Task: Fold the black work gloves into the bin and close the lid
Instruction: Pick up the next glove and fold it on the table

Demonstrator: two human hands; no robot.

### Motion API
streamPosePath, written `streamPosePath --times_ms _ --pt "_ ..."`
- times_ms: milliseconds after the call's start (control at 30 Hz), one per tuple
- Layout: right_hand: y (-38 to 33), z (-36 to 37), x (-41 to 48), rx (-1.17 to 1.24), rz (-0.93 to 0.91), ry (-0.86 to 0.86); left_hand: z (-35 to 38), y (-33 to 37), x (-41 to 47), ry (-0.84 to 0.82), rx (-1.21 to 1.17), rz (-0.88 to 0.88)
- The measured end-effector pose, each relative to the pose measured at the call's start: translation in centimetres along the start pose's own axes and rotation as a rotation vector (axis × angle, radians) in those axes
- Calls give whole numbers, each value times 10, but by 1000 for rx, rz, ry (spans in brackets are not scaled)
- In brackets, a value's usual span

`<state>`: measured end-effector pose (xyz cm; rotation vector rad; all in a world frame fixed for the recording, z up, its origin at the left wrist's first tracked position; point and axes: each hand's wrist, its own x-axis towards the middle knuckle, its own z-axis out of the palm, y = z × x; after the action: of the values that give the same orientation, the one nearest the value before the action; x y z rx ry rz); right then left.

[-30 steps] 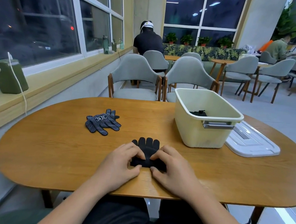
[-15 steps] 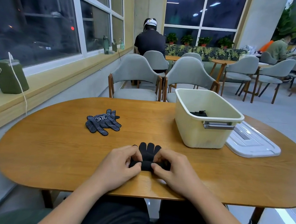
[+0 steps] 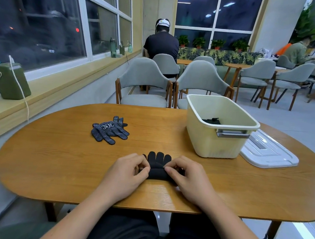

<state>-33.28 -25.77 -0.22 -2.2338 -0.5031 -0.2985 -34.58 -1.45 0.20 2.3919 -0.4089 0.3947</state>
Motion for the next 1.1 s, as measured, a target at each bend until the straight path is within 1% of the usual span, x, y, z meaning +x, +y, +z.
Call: streamPosePath --times_ms 100,300,400,500,633,767,867,1000,1100 --pt "0 -1 -1 -28 -44 -4 0 0 0 6 -6 -4" --pt "0 8 -3 -324 -243 24 1 -2 1 4 2 -5" --pt "-2 9 -6 -324 -285 -12 2 -3 1 -21 24 6" --pt "-2 8 -5 -295 -274 -55 2 -4 0 -58 37 9" --pt "-2 3 -4 -106 -199 -90 2 -3 -1 -44 19 20" --pt "-3 2 -3 -55 -176 -92 0 -1 -4 4 35 166" --pt "-2 1 -1 -18 -120 -100 -1 0 -7 3 34 263" --pt "-1 1 1 -13 -90 -98 -2 2 -6 -23 40 254" --pt "0 3 0 -30 -79 -63 -1 -1 -5 -61 44 233"
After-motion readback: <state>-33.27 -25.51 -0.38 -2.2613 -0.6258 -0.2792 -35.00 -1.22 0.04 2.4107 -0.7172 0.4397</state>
